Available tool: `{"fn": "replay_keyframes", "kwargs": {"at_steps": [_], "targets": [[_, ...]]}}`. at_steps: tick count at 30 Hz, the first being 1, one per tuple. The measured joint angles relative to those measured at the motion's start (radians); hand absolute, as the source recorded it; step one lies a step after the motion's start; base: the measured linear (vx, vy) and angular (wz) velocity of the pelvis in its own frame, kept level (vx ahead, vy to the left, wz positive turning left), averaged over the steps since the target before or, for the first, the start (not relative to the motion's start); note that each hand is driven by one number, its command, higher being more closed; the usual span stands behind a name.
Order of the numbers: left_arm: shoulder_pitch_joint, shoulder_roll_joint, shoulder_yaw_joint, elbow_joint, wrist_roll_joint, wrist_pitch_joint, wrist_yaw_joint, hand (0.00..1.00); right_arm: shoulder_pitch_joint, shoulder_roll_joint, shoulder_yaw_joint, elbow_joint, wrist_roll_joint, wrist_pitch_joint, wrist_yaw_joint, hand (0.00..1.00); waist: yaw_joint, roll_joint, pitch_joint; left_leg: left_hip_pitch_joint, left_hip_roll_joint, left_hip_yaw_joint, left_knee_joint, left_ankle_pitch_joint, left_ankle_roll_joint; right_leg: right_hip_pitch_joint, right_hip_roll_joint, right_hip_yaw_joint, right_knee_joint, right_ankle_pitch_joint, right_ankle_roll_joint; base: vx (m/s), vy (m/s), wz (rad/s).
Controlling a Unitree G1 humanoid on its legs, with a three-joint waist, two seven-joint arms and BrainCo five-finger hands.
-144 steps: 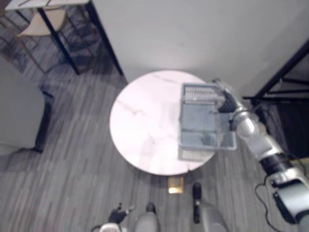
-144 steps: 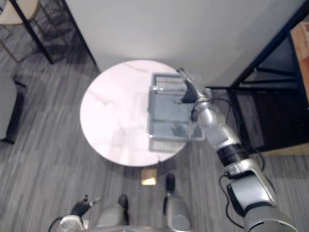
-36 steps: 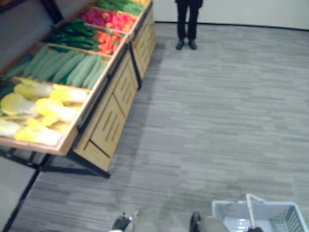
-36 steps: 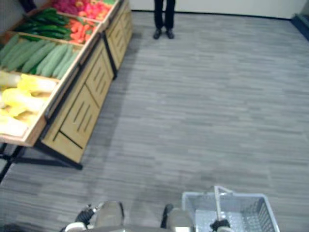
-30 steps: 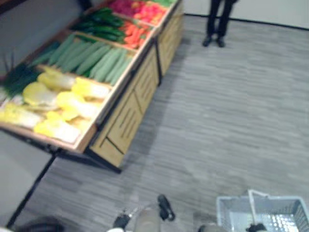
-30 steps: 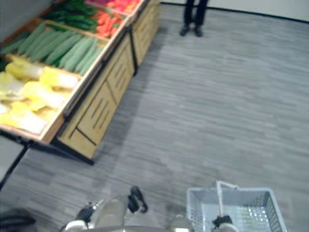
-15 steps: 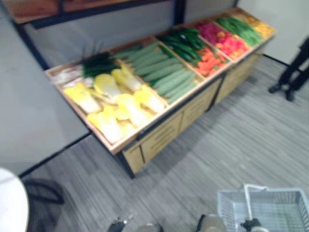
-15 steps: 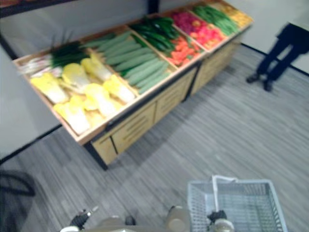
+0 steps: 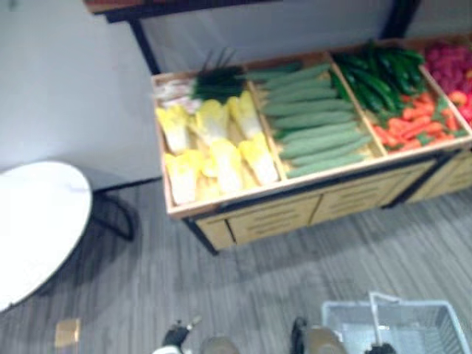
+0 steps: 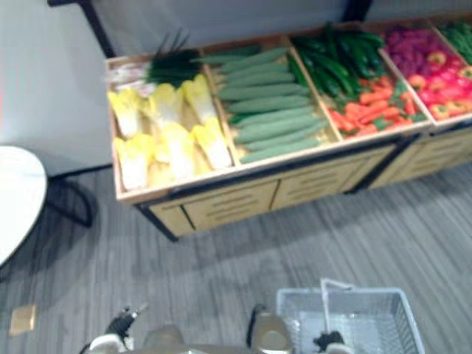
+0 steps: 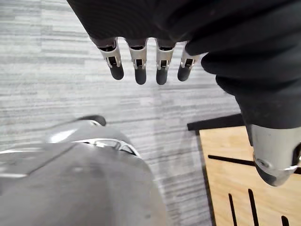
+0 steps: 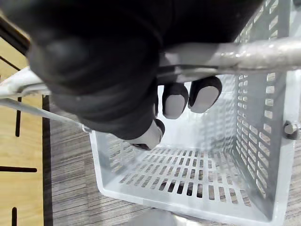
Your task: Pick vegetable in the basket
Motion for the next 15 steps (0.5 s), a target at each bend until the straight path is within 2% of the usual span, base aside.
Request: {"fn": "replay_keyframes", "kwargs": {"at_steps": [2, 3, 4, 5, 6, 8, 9, 10, 13, 14, 15], "targets": [[0.013, -0.011, 0.0, 0.002, 0.0, 0.0, 0.001, 0.0, -0.001, -0.003, -0.002, -0.001, 0.017, -0.008, -0.001, 1.0, -0.002, 0.004, -0.001, 0.014, -0.063, 0.044, -0.07, -0.027, 0.017, 0.011, 0.0, -0.009, 0.001, 0.0, 0.001, 0.12, 0.011, 0.13], [0.012, -0.015, 0.0, 0.002, 0.0, 0.001, 0.004, 0.0, -0.001, -0.002, -0.005, -0.002, 0.023, -0.014, -0.002, 1.0, -0.003, 0.018, -0.007, 0.055, -0.075, 0.066, -0.136, -0.028, 0.029, 0.014, 0.01, -0.008, 0.01, -0.003, 0.003, 0.14, 0.049, 0.04], [0.01, -0.015, -0.001, 0.002, 0.0, 0.001, 0.004, 0.0, -0.007, 0.004, -0.004, -0.002, 0.027, -0.015, -0.001, 1.0, 0.001, 0.007, -0.003, 0.077, -0.09, 0.071, -0.18, -0.029, 0.041, 0.0, 0.003, -0.003, 0.041, -0.018, 0.007, 0.1, 0.05, -0.07], [0.009, -0.012, -0.003, 0.003, 0.0, 0.001, 0.005, 0.0, -0.019, 0.012, -0.003, -0.002, 0.028, -0.016, 0.001, 1.0, 0.0, -0.017, 0.009, 0.097, -0.11, 0.073, -0.208, -0.02, 0.051, -0.017, -0.023, 0.008, 0.1, -0.044, 0.016, 0.01, 0.037, 0.06], [0.0, 0.006, -0.023, 0.015, 0.001, 0.003, 0.002, 0.0, -0.016, 0.022, -0.006, -0.006, 0.028, -0.019, -0.003, 1.0, -0.012, -0.026, 0.022, 0.124, -0.132, 0.053, -0.237, -0.02, 0.052, -0.061, -0.062, 0.01, 0.247, -0.055, 0.029, -0.03, 0.024, 0.35], [-0.003, 0.013, -0.033, 0.012, 0.001, 0.001, 0.003, 0.0, 0.006, 0.029, -0.006, -0.008, 0.03, -0.016, -0.004, 1.0, -0.033, -0.03, 0.02, 0.142, -0.139, 0.022, -0.242, -0.02, 0.054, -0.101, -0.084, 0.043, 0.376, -0.034, 0.061, 0.03, 0.002, 0.56], [-0.003, 0.016, -0.031, 0.013, 0.002, 0.001, 0.005, 0.0, 0.025, 0.037, -0.013, -0.009, 0.031, -0.012, -0.005, 1.0, -0.035, -0.017, 0.023, 0.16, -0.131, 0.008, -0.251, -0.019, 0.055, -0.122, -0.081, 0.085, 0.423, -0.044, 0.066, 0.11, -0.046, 0.59], [-0.008, 0.018, -0.03, 0.012, 0.001, 0.002, 0.008, 0.0, 0.044, 0.043, -0.018, -0.009, 0.033, -0.011, -0.001, 1.0, -0.036, -0.021, 0.014, 0.156, -0.125, -0.021, -0.252, -0.017, 0.051, -0.123, -0.092, 0.092, 0.389, -0.076, 0.056, 0.13, -0.069, 0.61], [-0.025, 0.037, -0.03, 0.012, 0.0, 0.002, 0.016, 0.0, 0.072, 0.045, -0.027, -0.009, 0.053, -0.003, 0.0, 1.0, -0.037, -0.025, 0.013, 0.142, -0.102, -0.085, -0.256, -0.002, 0.022, -0.118, -0.128, 0.084, 0.239, -0.073, 0.058, 0.13, -0.179, 0.67], [-0.038, 0.049, -0.029, 0.012, 0.0, 0.002, 0.019, 0.0, 0.075, 0.048, -0.04, -0.007, 0.06, 0.004, 0.001, 1.0, -0.037, -0.028, 0.011, 0.134, -0.082, -0.11, -0.258, 0.004, -0.001, -0.116, -0.142, 0.086, 0.153, -0.059, 0.069, 0.17, -0.342, 0.57], [-0.035, 0.07, -0.024, 0.013, 0.0, 0.002, 0.021, 0.0, 0.076, 0.053, -0.044, -0.003, 0.065, 0.009, 0.001, 1.0, -0.035, -0.042, 0.004, 0.136, -0.068, -0.123, -0.264, 0.008, -0.035, -0.114, -0.158, 0.087, 0.081, -0.001, 0.09, 0.18, -0.373, 0.43]]}}
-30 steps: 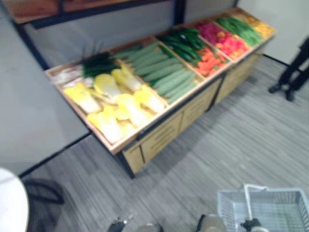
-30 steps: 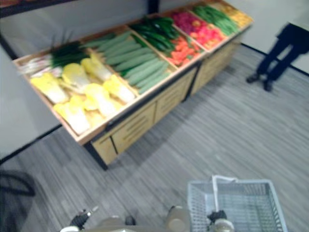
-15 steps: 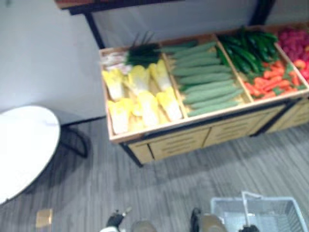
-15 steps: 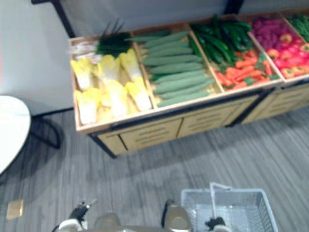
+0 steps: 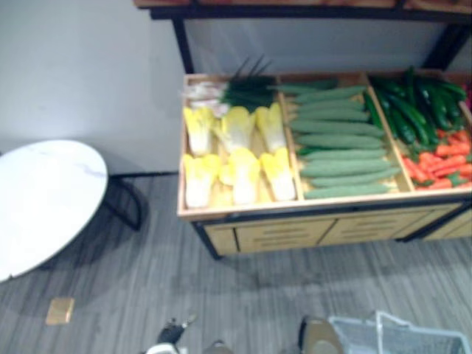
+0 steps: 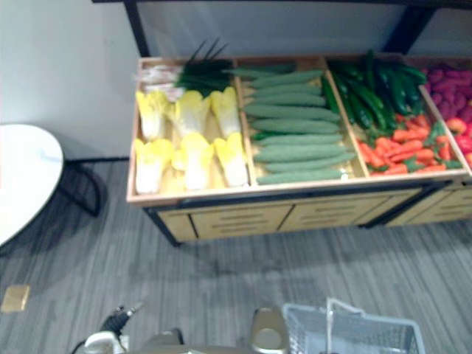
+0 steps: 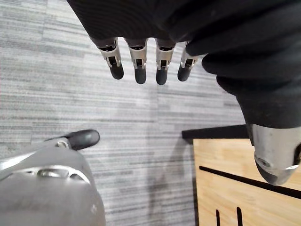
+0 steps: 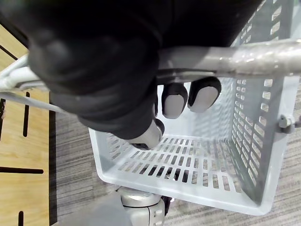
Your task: Pick vegetable in the basket
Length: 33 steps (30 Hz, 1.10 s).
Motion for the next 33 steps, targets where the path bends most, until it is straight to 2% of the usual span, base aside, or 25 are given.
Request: {"fn": "replay_keyframes", "kwargs": {"at_steps": [1, 2, 3, 5, 7, 8, 9, 10, 11, 12, 13, 14, 15, 16, 18, 20, 22, 24, 25, 27, 30, 33], "targets": [[0.004, 0.005, 0.009, 0.001, 0.0, 0.001, 0.0, 0.0, 0.001, 0.0, 0.0, 0.003, 0.002, 0.001, 0.001, 1.0, 0.001, -0.006, -0.005, 0.007, 0.01, -0.001, -0.01, 0.005, -0.018, 0.005, 0.007, -0.021, 0.002, 0.038, 0.032, 0.21, -0.393, 0.2], [0.009, -0.014, 0.016, 0.0, 0.0, 0.005, -0.002, 0.0, 0.002, -0.006, 0.001, 0.002, 0.002, -0.001, 0.001, 1.0, 0.001, 0.041, -0.019, 0.015, 0.059, 0.002, -0.032, 0.027, -0.042, 0.008, 0.057, -0.047, 0.011, 0.021, 0.004, 0.2, -0.363, 0.02], [0.015, -0.032, 0.027, 0.0, 0.0, 0.006, -0.001, 0.0, -0.007, -0.024, 0.002, 0.001, 0.001, -0.003, 0.002, 1.0, 0.002, 0.056, -0.019, 0.017, 0.088, 0.013, -0.035, 0.047, -0.048, -0.005, 0.086, -0.05, 0.033, -0.004, -0.013, 0.22, -0.391, -0.06], [0.016, -0.046, 0.05, 0.0, -0.006, 0.007, 0.0, 0.0, -0.026, -0.039, 0.004, 0.002, 0.001, -0.003, 0.002, 1.0, 0.002, 0.078, -0.025, 0.008, 0.113, 0.026, 0.009, 0.082, -0.055, -0.001, 0.114, -0.044, 0.037, -0.028, -0.036, 0.16, -0.334, -0.24], [0.014, -0.05, 0.073, -0.004, -0.041, 0.007, 0.004, 0.0, -0.027, -0.04, 0.009, 0.003, 0.002, -0.008, 0.002, 1.0, 0.001, 0.07, -0.029, -0.057, 0.136, 0.03, 0.149, 0.109, -0.019, 0.034, 0.125, -0.045, -0.007, -0.036, -0.038, 0.11, -0.249, -0.08], [0.014, -0.055, 0.085, -0.015, -0.047, 0.007, 0.008, 0.0, -0.019, -0.039, 0.013, 0.003, 0.002, -0.009, 0.001, 1.0, -0.003, 0.053, -0.02, -0.096, 0.15, 0.037, 0.249, 0.137, 0.02, 0.078, 0.128, -0.051, -0.054, -0.027, -0.045, 0.13, -0.178, 0.12], [0.013, -0.062, 0.086, -0.021, -0.069, 0.007, 0.013, 0.0, -0.012, -0.039, 0.022, 0.003, 0.002, -0.008, -0.001, 1.0, -0.002, 0.046, -0.016, -0.129, 0.152, 0.036, 0.318, 0.123, 0.017, 0.114, 0.127, -0.05, -0.088, -0.018, -0.057, 0.13, -0.135, 0.01], [0.014, -0.075, 0.085, -0.028, -0.08, 0.007, 0.015, 0.0, -0.009, -0.045, 0.034, 0.003, 0.002, -0.001, -0.005, 1.0, 0.003, 0.046, -0.016, -0.149, 0.118, 0.03, 0.362, 0.065, -0.009, 0.148, 0.122, -0.041, -0.125, -0.003, -0.068, 0.1, -0.062, -0.12], [0.019, -0.081, 0.086, -0.038, -0.08, 0.007, 0.017, 0.0, -0.011, -0.052, 0.042, 0.003, 0.002, -0.001, -0.005, 1.0, 0.002, 0.046, -0.016, -0.158, 0.097, 0.026, 0.361, 0.036, -0.015, 0.159, 0.119, -0.036, -0.139, 0.005, -0.07, 0.1, 0.006, -0.33], [0.023, -0.088, 0.085, -0.046, -0.089, 0.001, 0.023, 0.0, -0.017, -0.059, 0.043, 0.002, -0.002, -0.002, -0.008, 1.0, 0.004, 0.046, -0.016, -0.173, 0.043, 0.024, 0.311, -0.008, -0.013, 0.165, 0.111, -0.024, -0.154, 0.02, -0.059, 0.11, 0.043, -0.41], [0.025, -0.093, 0.085, -0.062, -0.11, -0.002, 0.028, 0.0, -0.024, -0.061, 0.043, 0.001, -0.008, -0.008, -0.012, 1.0, 0.003, 0.047, -0.016, -0.173, -0.007, 0.024, 0.211, -0.002, -0.001, 0.164, 0.109, -0.011, -0.157, 0.026, -0.054, 0.12, 0.093, -0.42], [0.025, -0.097, 0.085, -0.076, -0.119, -0.003, 0.035, 0.0, -0.026, -0.062, 0.041, 0.0, -0.009, -0.009, -0.015, 1.0, 0.002, 0.053, -0.019, -0.171, -0.023, 0.024, 0.148, 0.032, 0.014, 0.164, 0.115, -0.007, -0.159, 0.028, -0.05, 0.09, 0.144, -0.37], [0.02, -0.103, 0.085, -0.116, -0.146, -0.006, 0.048, 0.0, -0.028, -0.067, 0.035, -0.004, -0.009, -0.01, -0.021, 1.0, 0.003, 0.083, -0.024, -0.162, -0.022, 0.045, 0.075, 0.08, 0.067, 0.164, 0.142, 0.005, -0.171, 0.032, -0.04, 0.1, 0.168, -0.24], [0.012, -0.097, 0.09, -0.166, -0.159, -0.012, 0.057, 0.0, -0.027, -0.048, 0.03, -0.003, -0.009, -0.011, -0.025, 1.0, 0.004, 0.066, -0.027, -0.154, -0.033, 0.052, 0.051, 0.08, 0.067, 0.174, 0.139, 0.013, -0.197, 0.044, -0.023, 0.09, 0.14, -0.18], [0.001, -0.088, 0.088, -0.274, -0.186, -0.031, 0.071, 0.0, -0.023, -0.021, 0.03, -0.005, -0.011, -0.016, -0.029, 1.0, 0.002, 0.043, -0.031, -0.15, -0.05, 0.055, 0.025, 0.086, 0.075, 0.19, 0.128, 0.012, -0.236, 0.062, -0.011, 0.08, 0.1, 0.01], [-0.012, -0.083, 0.087, -0.361, -0.199, -0.051, 0.089, 0.0, -0.003, -0.008, 0.031, -0.011, -0.011, -0.019, -0.04, 1.0, 0.002, 0.036, -0.031, -0.128, -0.069, 0.055, -0.006, 0.094, 0.086, 0.203, 0.122, 0.008, -0.254, 0.067, -0.005, 0.06, 0.072, 0.04], [-0.013, -0.078, 0.098, -0.463, -0.241, -0.078, 0.105, 0.0, 0.016, -0.01, 0.031, -0.025, -0.014, -0.02, -0.043, 1.0, 0.001, 0.044, -0.03, -0.096, -0.083, 0.059, -0.033, 0.097, 0.09, 0.225, 0.114, 0.008, -0.263, 0.067, -0.003, 0.06, 0.054, -0.04], [-0.001, -0.079, 0.126, -0.53, -0.347, -0.089, 0.137, 0.0, 0.043, -0.015, 0.032, -0.047, -0.017, -0.027, -0.045, 1.0, -0.004, 0.06, -0.035, -0.079, -0.093, 0.059, -0.064, 0.108, 0.097, 0.235, 0.11, 0.002, -0.277, 0.07, 0.002, 0.05, 0.034, 0.02], [0.001, -0.079, 0.137, -0.554, -0.363, -0.097, 0.14, 0.0, 0.047, -0.015, 0.032, -0.047, -0.017, -0.029, -0.046, 1.0, -0.002, 0.061, -0.035, -0.079, -0.094, 0.057, -0.07, 0.113, 0.097, 0.235, 0.11, -0.002, -0.28, 0.071, 0.002, 0.03, -0.005, 0.17], [-0.007, -0.068, 0.185, -0.691, -0.421, -0.146, 0.168, 0.0, 0.055, -0.015, 0.03, -0.045, -0.017, -0.024, -0.046, 1.0, 0.003, 0.061, -0.036, -0.068, -0.093, 0.04, -0.101, 0.133, 0.097, 0.247, 0.116, -0.021, -0.287, 0.072, 0.001, 0.01, -0.027, 0.21], [-0.018, -0.004, 0.233, -0.778, -0.433, -0.21, 0.183, 0.0, 0.057, -0.017, 0.031, -0.045, -0.022, -0.021, -0.043, 1.0, 0.003, 0.065, -0.047, -0.044, -0.093, 0.038, -0.123, 0.141, 0.096, 0.265, 0.125, -0.022, -0.295, 0.074, -0.001, 0.0, -0.011, 0.02], [-0.037, 0.021, 0.249, -0.804, -0.434, -0.234, 0.206, 0.0, 0.057, -0.023, 0.03, -0.047, -0.033, -0.021, -0.044, 1.0, 0.003, 0.076, -0.054, -0.044, -0.093, 0.039, -0.123, 0.143, 0.097, 0.268, 0.125, -0.022, -0.303, 0.08, -0.003, -0.02, 0.003, 0.0]]}}
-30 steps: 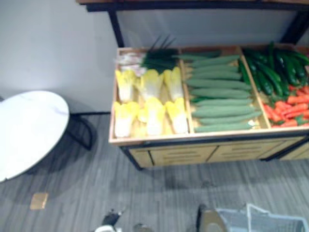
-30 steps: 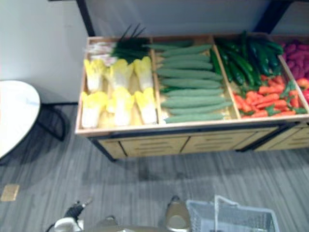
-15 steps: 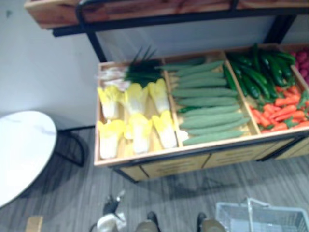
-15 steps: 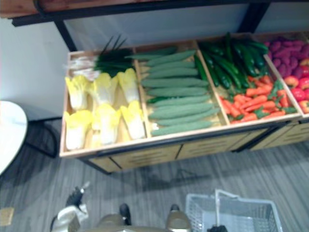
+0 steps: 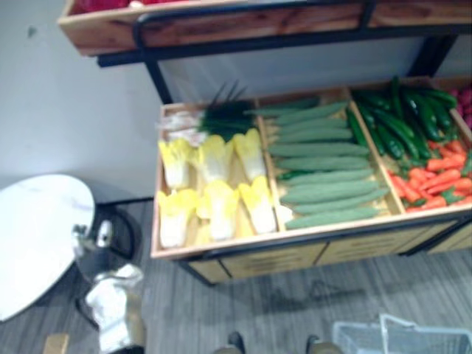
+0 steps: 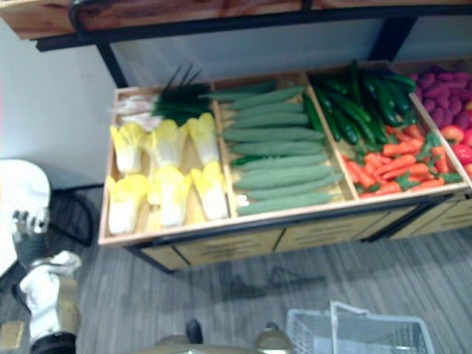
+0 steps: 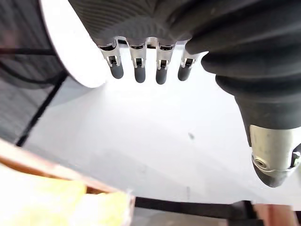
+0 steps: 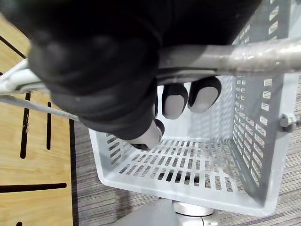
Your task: Pick vegetable in the basket
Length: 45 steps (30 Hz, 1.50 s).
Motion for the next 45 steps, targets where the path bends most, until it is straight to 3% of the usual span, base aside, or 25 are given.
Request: {"fn": "replay_keyframes", "kwargs": {"at_steps": [4, 9, 15, 17, 19, 23, 29, 37, 44, 45], "targets": [[-0.025, 0.031, -0.009, -0.003, 0.018, 0.002, 0.029, 0.0, 0.002, -0.002, -0.004, 0.0, -0.004, 0.001, 0.001, 1.0, -0.001, 0.002, -0.002, 0.002, 0.0, 0.004, -0.005, 0.001, 0.001, 0.01, 0.003, 0.004, -0.024, 0.012, 0.0, -0.04, 0.01, -0.03], [-0.077, 0.111, -0.109, -0.003, 0.196, 0.048, 0.078, 0.0, 0.004, -0.002, -0.009, -0.001, -0.005, 0.004, 0.001, 1.0, -0.001, 0.002, -0.002, 0.002, 0.002, 0.012, -0.006, 0.001, 0.001, 0.006, 0.004, 0.01, -0.026, 0.012, 0.0, -0.01, 0.003, -0.03], [-0.168, 0.176, -0.217, 0.044, 0.392, 0.123, 0.073, 0.0, -0.008, -0.006, -0.007, -0.032, -0.021, 0.006, 0.002, 1.0, -0.004, 0.006, 0.006, -0.008, 0.006, 0.051, -0.001, 0.0, 0.001, -0.028, 0.013, 0.052, -0.027, 0.025, -0.003, 0.02, 0.006, -0.19], [-0.211, 0.2, -0.269, 0.079, 0.453, 0.145, 0.061, 0.0, -0.022, -0.014, -0.006, -0.033, -0.021, 0.006, 0.002, 1.0, -0.027, 0.008, 0.024, -0.008, 0.006, 0.052, 0.0, 0.0, 0.0, -0.03, 0.013, 0.054, -0.024, 0.026, -0.003, 0.02, 0.002, -0.04], [-0.229, 0.21, -0.302, 0.083, 0.489, 0.157, 0.052, 0.0, -0.039, -0.017, -0.006, -0.034, -0.022, 0.006, 0.002, 1.0, -0.029, 0.012, 0.038, -0.014, 0.006, 0.062, 0.0, 0.0, 0.0, -0.046, 0.013, 0.061, -0.022, 0.026, -0.003, 0.0, 0.006, -0.14], [-0.282, 0.209, -0.389, 0.102, 0.61, 0.195, 0.033, 0.0, -0.079, -0.033, -0.013, -0.039, -0.021, 0.006, -0.006, 1.0, -0.051, 0.024, 0.07, -0.045, 0.006, 0.078, 0.0, 0.001, 0.0, -0.093, 0.014, 0.077, -0.001, 0.029, -0.003, 0.02, 0.008, -0.12], [-0.385, 0.201, -0.476, 0.182, 0.685, 0.228, 0.012, 0.0, -0.129, -0.045, -0.03, -0.041, -0.021, 0.006, -0.038, 1.0, -0.056, 0.037, 0.126, -0.072, 0.005, 0.1, 0.001, 0.005, 0.001, -0.141, 0.013, 0.095, 0.025, 0.029, -0.003, 0.01, 0.004, -0.09], [-0.428, 0.129, -0.477, 0.335, 0.767, 0.308, 0.016, 0.0, -0.166, -0.047, -0.039, -0.066, -0.02, 0.006, -0.066, 1.0, -0.056, 0.042, 0.18, -0.116, 0.008, 0.105, 0.001, 0.025, 0.002, -0.216, 0.014, 0.102, 0.08, 0.018, -0.014, -0.02, -0.003, -0.01], [-0.45, 0.117, -0.427, 0.435, 0.769, 0.321, 0.054, 0.0, -0.178, -0.042, -0.068, -0.068, -0.016, 0.006, -0.077, 1.0, -0.056, 0.045, 0.204, -0.129, 0.013, 0.124, 0.001, 0.027, 0.001, -0.247, 0.014, 0.116, 0.087, 0.017, -0.014, -0.01, 0.003, -0.05], [-0.451, 0.123, -0.424, 0.443, 0.769, 0.32, 0.058, 1.0, -0.178, -0.041, -0.069, -0.068, -0.012, 0.006, -0.079, 1.0, -0.056, 0.047, 0.206, -0.14, 0.015, 0.127, 0.001, 0.027, 0.001, -0.259, 0.013, 0.119, 0.092, 0.017, -0.014, 0.01, -0.004, -0.07]]}}
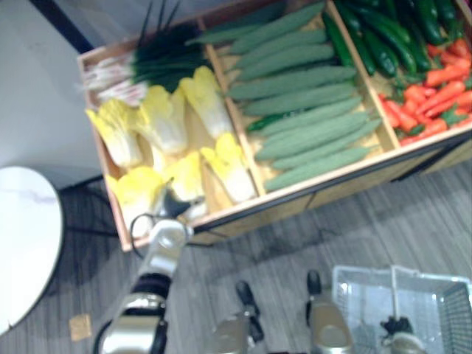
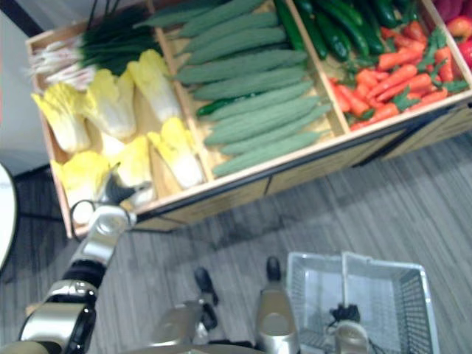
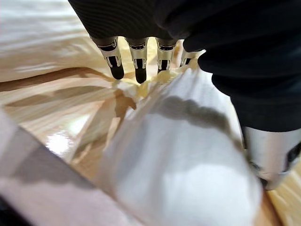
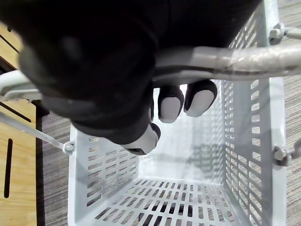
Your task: Pick vegetable in the basket
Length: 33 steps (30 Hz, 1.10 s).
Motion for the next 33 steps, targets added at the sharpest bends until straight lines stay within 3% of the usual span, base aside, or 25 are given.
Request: {"fn": "replay_keyframes", "kwargs": {"at_steps": [6, 17, 26, 33], "targets": [[-0.035, 0.025, 0.021, 0.05, 0.041, -0.025, 0.028, 1.0, -0.02, -0.007, -0.036, -0.001, 0.039, 0.0, -0.003, 1.0, 0.004, 0.006, 0.022, -0.022, 0.005, 0.038, 0.0, -0.002, -0.005, -0.06, 0.004, 0.034, 0.028, -0.006, 0.001, 0.02, -0.004, -0.15], [-0.131, 0.085, 0.068, 0.116, 0.037, 0.0, 0.031, 1.0, -0.024, -0.01, -0.009, 0.001, 0.07, -0.006, -0.003, 1.0, 0.001, 0.004, 0.028, -0.041, 0.021, 0.092, 0.0, -0.002, -0.014, -0.106, 0.027, 0.077, 0.04, 0.003, 0.002, 0.04, -0.02, -0.13], [-0.129, 0.012, 0.021, -0.13, 0.016, 0.024, 0.036, 1.0, -0.014, 0.045, 0.043, 0.002, 0.068, -0.005, -0.001, 1.0, -0.004, -0.039, 0.032, 0.002, 0.02, 0.023, 0.0, -0.001, -0.013, -0.004, 0.011, -0.003, 0.005, 0.005, 0.005, 0.05, 0.004, 0.2], [-0.083, -0.015, 0.042, -0.376, -0.023, 0.022, 0.109, 1.0, 0.021, 0.052, 0.04, 0.005, 0.07, 0.009, 0.001, 1.0, 0.002, -0.053, -0.016, 0.046, 0.018, 0.0, 0.0, -0.002, -0.013, 0.066, 0.009, -0.027, -0.017, 0.005, 0.005, 0.01, 0.008, 0.1]]}}
